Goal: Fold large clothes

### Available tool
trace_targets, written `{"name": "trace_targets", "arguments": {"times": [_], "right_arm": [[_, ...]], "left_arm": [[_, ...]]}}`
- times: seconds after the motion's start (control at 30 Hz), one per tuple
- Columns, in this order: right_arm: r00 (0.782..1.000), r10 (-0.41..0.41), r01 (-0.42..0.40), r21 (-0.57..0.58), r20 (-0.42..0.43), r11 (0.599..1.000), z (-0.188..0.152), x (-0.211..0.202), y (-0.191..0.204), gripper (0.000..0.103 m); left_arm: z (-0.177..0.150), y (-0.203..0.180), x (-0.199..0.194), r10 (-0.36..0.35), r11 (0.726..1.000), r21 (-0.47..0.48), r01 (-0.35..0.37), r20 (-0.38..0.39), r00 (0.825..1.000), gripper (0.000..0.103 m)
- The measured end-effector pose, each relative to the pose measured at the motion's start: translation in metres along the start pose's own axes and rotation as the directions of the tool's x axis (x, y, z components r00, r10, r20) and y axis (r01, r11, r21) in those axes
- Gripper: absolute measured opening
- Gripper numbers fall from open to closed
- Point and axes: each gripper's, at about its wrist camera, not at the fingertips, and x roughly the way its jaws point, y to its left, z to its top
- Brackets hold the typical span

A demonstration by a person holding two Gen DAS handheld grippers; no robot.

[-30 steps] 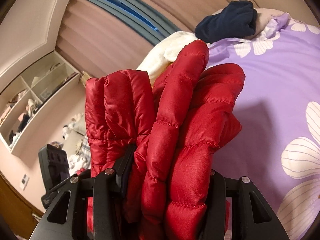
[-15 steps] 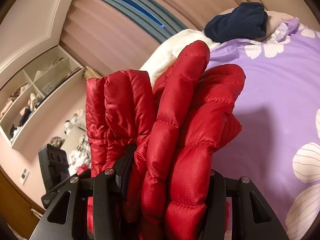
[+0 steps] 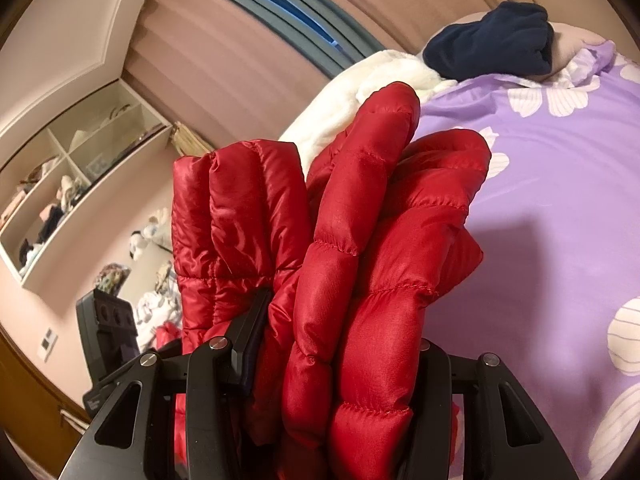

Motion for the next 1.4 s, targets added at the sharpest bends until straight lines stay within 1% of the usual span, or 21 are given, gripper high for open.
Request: {"name": "trace_targets", "arguments": {"times": [0.3, 0.63, 1.2, 1.4], "right_arm": [[1.000, 0.005, -0.006, -0.015, -0.021, 1.000, 0.000, 0.013, 0.012, 0.049], [0.999, 0.010, -0.011, -0.021, -0.043, 1.000, -0.001, 0.025, 0.015, 0.049], [0.998, 0.011, -0.012, -0.024, -0.067, 1.000, -0.001, 0.041, 0.023, 0.049], [0.997, 0.005, -0.007, -0.024, -0.081, 1.000, -0.002, 0.049, 0.027, 0.049]], "left_arm": [[-0.002, 0.008, -0.011, 0.006, 1.000, -0.023, -0.006, 0.005, 1.000, 0.065], [-0.006, 0.011, -0.019, 0.016, 0.999, -0.044, -0.016, 0.005, 1.000, 0.065], [-0.005, 0.014, -0.023, 0.027, 0.997, -0.066, -0.027, -0.005, 1.000, 0.065], [-0.007, 0.020, -0.021, 0.029, 0.996, -0.083, -0.030, -0.015, 0.999, 0.065]]}}
